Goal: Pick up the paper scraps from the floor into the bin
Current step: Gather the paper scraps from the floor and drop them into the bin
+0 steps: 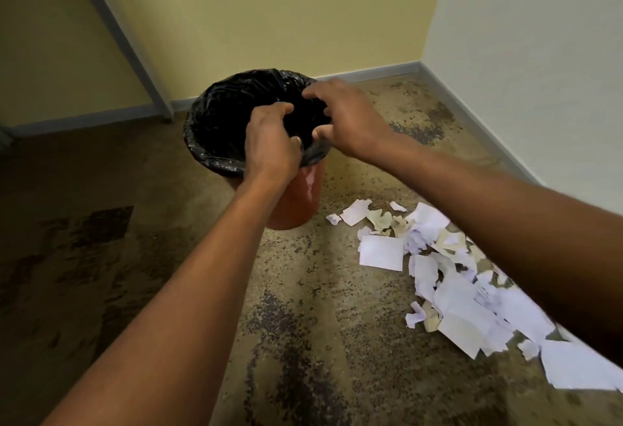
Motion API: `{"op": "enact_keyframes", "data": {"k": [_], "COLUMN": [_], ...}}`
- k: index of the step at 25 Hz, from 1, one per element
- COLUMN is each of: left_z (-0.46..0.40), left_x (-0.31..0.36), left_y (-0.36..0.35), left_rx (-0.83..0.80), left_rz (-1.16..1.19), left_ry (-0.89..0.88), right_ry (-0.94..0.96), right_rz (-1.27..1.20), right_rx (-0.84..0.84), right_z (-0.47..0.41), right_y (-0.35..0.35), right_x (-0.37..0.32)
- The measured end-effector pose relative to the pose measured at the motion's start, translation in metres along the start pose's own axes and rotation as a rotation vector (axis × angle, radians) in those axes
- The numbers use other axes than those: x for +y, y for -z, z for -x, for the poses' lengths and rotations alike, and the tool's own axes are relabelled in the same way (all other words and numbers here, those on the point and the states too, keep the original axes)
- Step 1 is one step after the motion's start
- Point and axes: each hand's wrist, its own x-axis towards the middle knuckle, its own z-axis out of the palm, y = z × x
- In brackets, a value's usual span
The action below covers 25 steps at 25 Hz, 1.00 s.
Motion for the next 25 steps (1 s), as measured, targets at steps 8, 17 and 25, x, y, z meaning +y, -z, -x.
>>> {"op": "enact_keyframes", "data": {"k": [8, 17, 25], "left_z": [0.076, 0.149, 0.196], "left_x": [0.047, 0.044, 0.04], "left_y": [-0.107, -0.221, -0.268], "left_rx": [-0.553, -1.042, -1.033], "left_rz": [-0.13, -0.373, -0.363], "left_ry": [-0.338, -0.378, -0.294], "right_ry": [-0.312, -0.58, -0.413], "right_rz": [0.219, 0.295, 0.449], "right_rx": [-0.262, -0.665, -0.752], "right_z": [0.161, 0.303, 0.332], "right_y": [0.04, -0.019, -0.048], "right_x": [0.129, 0.207, 0.209]}}
